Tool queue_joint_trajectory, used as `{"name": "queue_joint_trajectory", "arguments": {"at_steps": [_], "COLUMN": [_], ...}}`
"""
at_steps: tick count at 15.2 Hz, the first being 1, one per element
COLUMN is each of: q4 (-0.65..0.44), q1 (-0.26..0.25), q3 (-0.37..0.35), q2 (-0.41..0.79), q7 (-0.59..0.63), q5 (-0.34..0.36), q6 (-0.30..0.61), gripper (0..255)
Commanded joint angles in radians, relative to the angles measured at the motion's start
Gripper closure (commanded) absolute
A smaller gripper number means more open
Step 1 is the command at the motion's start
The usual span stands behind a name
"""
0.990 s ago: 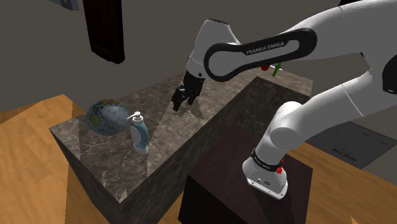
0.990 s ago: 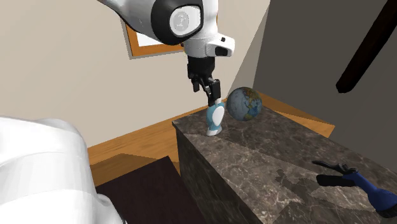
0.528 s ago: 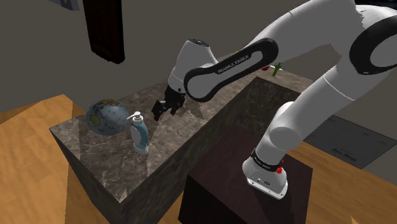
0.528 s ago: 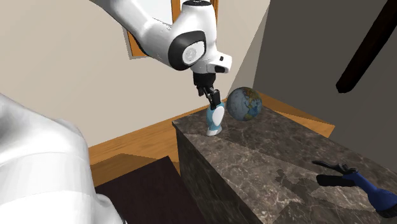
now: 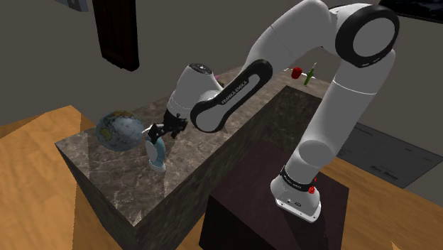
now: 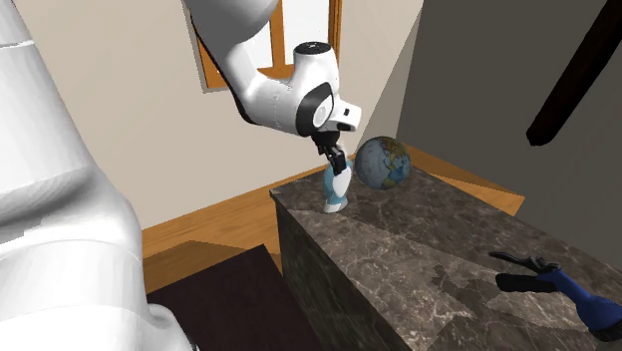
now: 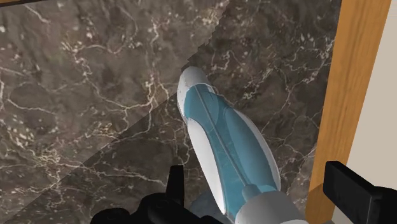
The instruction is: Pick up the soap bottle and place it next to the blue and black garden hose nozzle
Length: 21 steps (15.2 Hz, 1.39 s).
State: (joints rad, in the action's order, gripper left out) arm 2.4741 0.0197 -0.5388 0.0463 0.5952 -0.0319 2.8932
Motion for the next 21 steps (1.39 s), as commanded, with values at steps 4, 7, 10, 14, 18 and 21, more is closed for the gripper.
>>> {"name": "queue_joint_trajectory", "arguments": {"at_steps": [4, 7, 10, 14, 18, 21], "q4": [-0.030, -0.041, -0.041, -0.040, -0.040, -0.040], "q1": [-0.036, -0.059, -0.059, -0.059, -0.059, -0.059], "q3": [0.054, 0.082, 0.082, 0.082, 0.082, 0.082], "q2": [0.100, 0.127, 0.127, 0.127, 0.127, 0.127], "q7": [0.123, 0.155, 0.154, 0.154, 0.154, 0.154], "q5": [0.162, 0.203, 0.203, 0.202, 0.202, 0.203], "q6": [0.062, 0.076, 0.076, 0.076, 0.076, 0.077], "gripper": [0, 0, 0, 0, 255, 255]}}
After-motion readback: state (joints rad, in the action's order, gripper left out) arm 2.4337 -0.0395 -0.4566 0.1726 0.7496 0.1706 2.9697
